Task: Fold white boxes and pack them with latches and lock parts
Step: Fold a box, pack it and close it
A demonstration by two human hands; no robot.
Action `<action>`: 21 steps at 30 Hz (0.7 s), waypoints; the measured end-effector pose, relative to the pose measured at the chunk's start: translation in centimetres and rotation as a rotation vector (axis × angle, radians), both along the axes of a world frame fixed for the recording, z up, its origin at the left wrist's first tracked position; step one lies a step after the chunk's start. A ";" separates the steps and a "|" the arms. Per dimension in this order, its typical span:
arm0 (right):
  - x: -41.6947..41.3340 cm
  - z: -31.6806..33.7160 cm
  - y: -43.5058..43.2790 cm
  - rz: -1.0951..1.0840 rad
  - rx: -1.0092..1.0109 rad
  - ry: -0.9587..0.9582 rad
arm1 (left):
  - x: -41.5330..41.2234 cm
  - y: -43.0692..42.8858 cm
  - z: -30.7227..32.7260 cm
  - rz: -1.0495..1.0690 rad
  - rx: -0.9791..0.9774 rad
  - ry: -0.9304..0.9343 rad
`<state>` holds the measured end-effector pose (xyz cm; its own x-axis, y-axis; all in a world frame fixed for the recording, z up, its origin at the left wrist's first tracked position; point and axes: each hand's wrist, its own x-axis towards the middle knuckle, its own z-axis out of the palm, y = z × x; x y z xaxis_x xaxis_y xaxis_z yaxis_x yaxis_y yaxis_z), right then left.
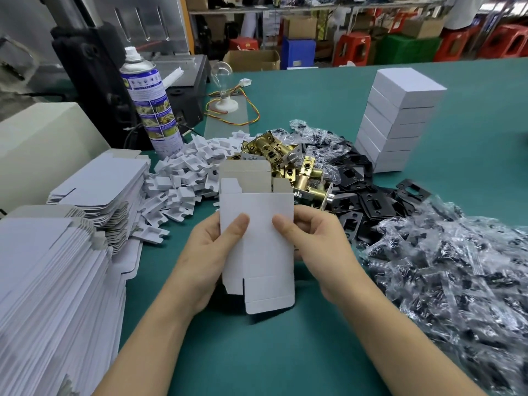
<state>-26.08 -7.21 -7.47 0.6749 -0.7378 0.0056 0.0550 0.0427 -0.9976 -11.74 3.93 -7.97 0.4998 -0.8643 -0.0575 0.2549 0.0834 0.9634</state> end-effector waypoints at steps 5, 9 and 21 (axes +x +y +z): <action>-0.2 0.0 -0.4 0.022 0.081 -0.016 | -0.3 -0.3 -0.5 0.027 0.011 -0.056; -0.2 -0.2 -0.4 0.093 0.108 -0.025 | -0.4 -0.4 -0.7 0.082 -0.026 -0.037; -0.4 -0.6 -1.1 -0.017 0.068 -0.024 | 0.1 -0.6 -1.5 0.082 0.128 -0.346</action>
